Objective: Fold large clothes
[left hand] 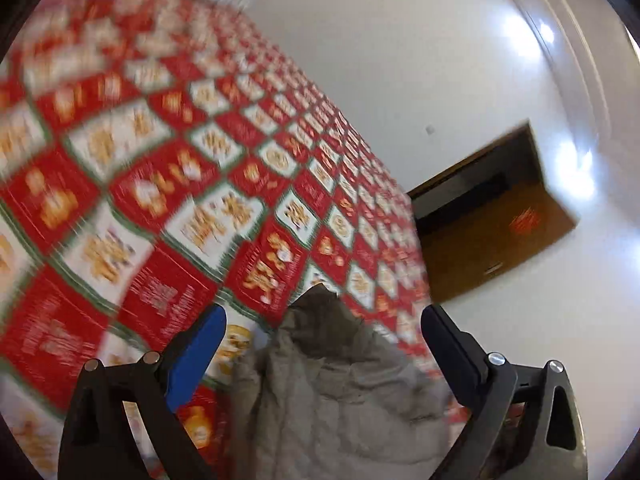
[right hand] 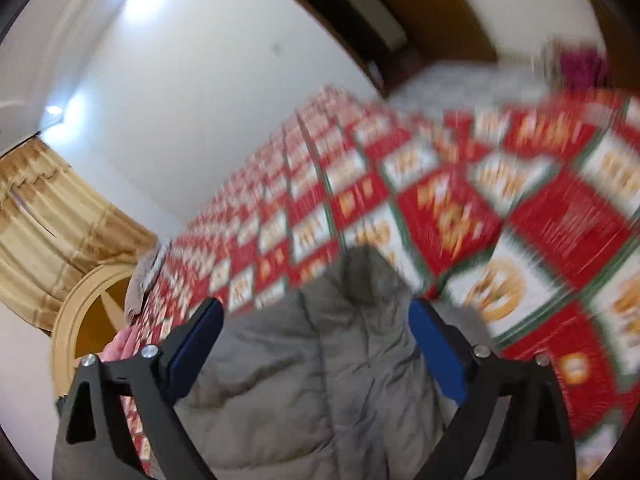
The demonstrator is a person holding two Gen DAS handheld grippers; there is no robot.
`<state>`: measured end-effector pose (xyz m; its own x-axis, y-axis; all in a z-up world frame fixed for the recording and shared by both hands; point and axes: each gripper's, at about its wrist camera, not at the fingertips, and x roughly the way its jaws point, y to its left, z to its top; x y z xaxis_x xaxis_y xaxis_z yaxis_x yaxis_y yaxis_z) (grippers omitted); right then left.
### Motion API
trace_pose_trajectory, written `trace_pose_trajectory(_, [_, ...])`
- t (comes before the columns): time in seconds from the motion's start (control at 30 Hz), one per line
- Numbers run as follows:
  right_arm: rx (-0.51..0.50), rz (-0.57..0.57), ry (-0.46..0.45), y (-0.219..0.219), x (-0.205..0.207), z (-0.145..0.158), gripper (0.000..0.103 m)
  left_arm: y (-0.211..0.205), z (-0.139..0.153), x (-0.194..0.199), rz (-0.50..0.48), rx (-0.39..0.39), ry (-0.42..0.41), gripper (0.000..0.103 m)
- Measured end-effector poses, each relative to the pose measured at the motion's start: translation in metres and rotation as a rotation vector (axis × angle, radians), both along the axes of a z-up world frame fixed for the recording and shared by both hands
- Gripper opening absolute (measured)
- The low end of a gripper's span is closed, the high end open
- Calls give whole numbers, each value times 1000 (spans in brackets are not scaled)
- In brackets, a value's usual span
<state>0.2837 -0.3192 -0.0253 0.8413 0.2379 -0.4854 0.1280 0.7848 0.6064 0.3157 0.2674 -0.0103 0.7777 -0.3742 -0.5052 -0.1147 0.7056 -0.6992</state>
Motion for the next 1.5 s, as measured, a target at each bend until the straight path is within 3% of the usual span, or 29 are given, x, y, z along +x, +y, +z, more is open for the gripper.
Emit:
trace_pose_trajectory(0.03, [-65,-3,-37,8,-11,16,77,-16,6,-2,-11,91,-19,98])
trace_pose_trajectory(0.1, [-226,61,-65,41,-20,40,56,-59,15,-5,-39,274,-61,98])
trace_pose_trajectory(0.2, [-430,200,17,109,-4,42,40,-139,12,2,-135,449,-93,98])
trace_pose_trajectory(0.37, [-551,274,102,174,46,-8,31,-226,-23,43,-158,618,-29,98])
trace_pose_trajectory(0.5, [-588,234,160,176,62,-55,25,-254,-63,65,-128,783,60,98])
trace_pose_trajectory(0.57, [-576,215,159,174,65,-66,25,-255,-76,69,-121,805,78,98])
trace_pose_trajectory(0.73, [-520,196,157,171,74,-84,23,-248,-101,77,-113,731,95,99])
trace_pose_trajectory(1.0, [-420,226,220,161,87,-102,23,-255,-116,85,-110,745,115,101])
trace_pose_trajectory(1.13, [-428,222,228,161,88,-105,22,-260,-123,90,-100,782,138,102])
trace_pose_trajectory(1.33, [-476,224,241,162,84,-88,22,-262,-127,93,-102,810,163,102])
trace_pose_trajectory(1.43, [-429,143,171,132,73,-58,25,-264,-128,93,-100,817,166,102])
trace_pose_trajectory(1.5, [-467,58,186,106,74,-47,26,-264,-128,94,-100,820,166,102])
